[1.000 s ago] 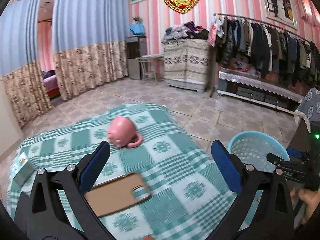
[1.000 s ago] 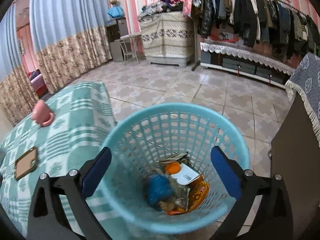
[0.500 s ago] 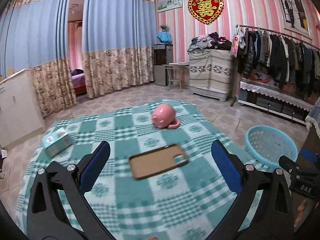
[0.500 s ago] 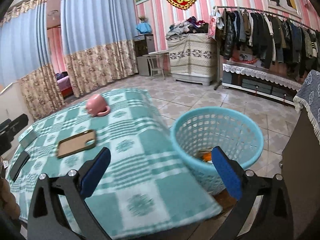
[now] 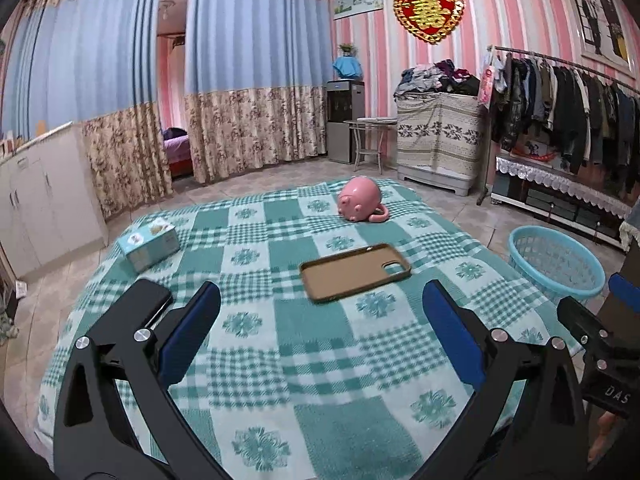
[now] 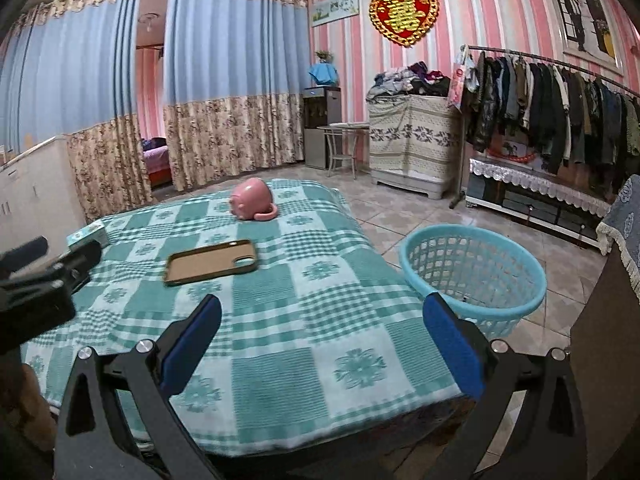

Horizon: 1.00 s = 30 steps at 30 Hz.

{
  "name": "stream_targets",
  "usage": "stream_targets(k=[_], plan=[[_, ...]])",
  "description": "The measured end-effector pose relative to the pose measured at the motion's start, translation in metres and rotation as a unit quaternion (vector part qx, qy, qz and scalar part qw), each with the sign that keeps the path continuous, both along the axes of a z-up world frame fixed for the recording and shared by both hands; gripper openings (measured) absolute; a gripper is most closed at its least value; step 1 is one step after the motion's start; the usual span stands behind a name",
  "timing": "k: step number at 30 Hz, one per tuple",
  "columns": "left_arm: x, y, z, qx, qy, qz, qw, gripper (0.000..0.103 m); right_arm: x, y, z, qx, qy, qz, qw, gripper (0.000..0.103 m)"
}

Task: Collect trash

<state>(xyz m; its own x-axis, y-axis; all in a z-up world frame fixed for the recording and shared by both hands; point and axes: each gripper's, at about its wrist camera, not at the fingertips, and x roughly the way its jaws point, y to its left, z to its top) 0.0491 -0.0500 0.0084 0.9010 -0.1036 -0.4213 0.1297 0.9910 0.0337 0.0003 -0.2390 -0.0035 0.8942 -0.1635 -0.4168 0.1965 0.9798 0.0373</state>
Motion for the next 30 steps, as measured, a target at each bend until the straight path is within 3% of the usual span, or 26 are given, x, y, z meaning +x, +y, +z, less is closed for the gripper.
stream_targets(k=[8,18,30], plan=[[-0.015,0.016,0.000,-0.004,-0.023,0.015,0.9996,0.098,-0.007,0.023,0.006,-0.017,-0.013,0.020,1.000,0.098],[-0.017,0.027,-0.008,-0.013,-0.004,0.008,0.9999,0.098,-0.008,0.022,0.007,-0.011,-0.016,0.017,1.000,0.098],[-0.018,0.029,-0.007,-0.012,-0.014,0.010,0.9998,0.098,-0.008,0.024,0.007,-0.021,-0.023,0.018,0.999,0.098]])
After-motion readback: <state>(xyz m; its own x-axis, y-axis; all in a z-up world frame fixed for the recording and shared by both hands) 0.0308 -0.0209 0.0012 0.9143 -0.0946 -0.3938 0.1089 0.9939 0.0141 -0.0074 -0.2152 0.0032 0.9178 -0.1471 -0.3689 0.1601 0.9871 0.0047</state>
